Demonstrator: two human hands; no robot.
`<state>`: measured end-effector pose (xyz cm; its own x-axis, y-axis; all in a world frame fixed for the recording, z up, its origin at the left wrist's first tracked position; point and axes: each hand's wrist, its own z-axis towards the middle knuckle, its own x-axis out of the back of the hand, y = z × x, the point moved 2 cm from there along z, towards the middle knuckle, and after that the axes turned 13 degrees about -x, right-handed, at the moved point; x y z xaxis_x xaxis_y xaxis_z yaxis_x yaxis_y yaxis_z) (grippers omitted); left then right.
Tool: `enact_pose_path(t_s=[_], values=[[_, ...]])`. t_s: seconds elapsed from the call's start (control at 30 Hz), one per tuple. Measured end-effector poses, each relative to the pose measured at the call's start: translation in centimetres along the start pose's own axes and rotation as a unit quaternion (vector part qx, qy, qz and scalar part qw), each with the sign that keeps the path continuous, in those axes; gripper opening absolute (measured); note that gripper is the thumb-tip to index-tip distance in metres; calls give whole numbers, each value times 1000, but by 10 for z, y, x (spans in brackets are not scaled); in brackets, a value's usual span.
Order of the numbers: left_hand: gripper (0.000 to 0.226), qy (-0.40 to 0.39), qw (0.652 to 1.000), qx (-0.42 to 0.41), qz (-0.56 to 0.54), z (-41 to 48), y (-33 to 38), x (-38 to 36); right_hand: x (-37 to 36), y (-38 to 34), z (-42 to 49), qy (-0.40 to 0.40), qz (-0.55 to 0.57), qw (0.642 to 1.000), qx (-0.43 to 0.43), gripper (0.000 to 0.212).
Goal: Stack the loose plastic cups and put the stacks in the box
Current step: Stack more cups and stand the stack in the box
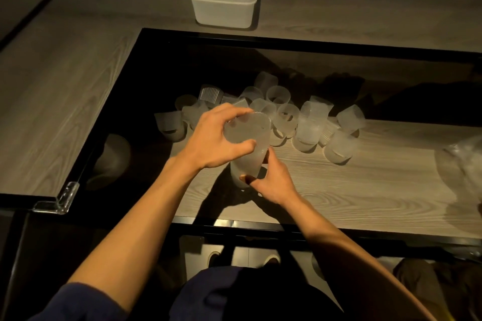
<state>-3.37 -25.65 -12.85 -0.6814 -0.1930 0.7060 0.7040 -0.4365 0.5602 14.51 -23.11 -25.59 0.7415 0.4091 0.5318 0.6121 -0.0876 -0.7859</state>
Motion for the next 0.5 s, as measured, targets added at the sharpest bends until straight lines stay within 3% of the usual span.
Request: enact_pose_path(t_s=[0.5], values=[[71,-76,994,-44,73,17,-1,4,4,-3,-1,-1,-7,1000,9,83]])
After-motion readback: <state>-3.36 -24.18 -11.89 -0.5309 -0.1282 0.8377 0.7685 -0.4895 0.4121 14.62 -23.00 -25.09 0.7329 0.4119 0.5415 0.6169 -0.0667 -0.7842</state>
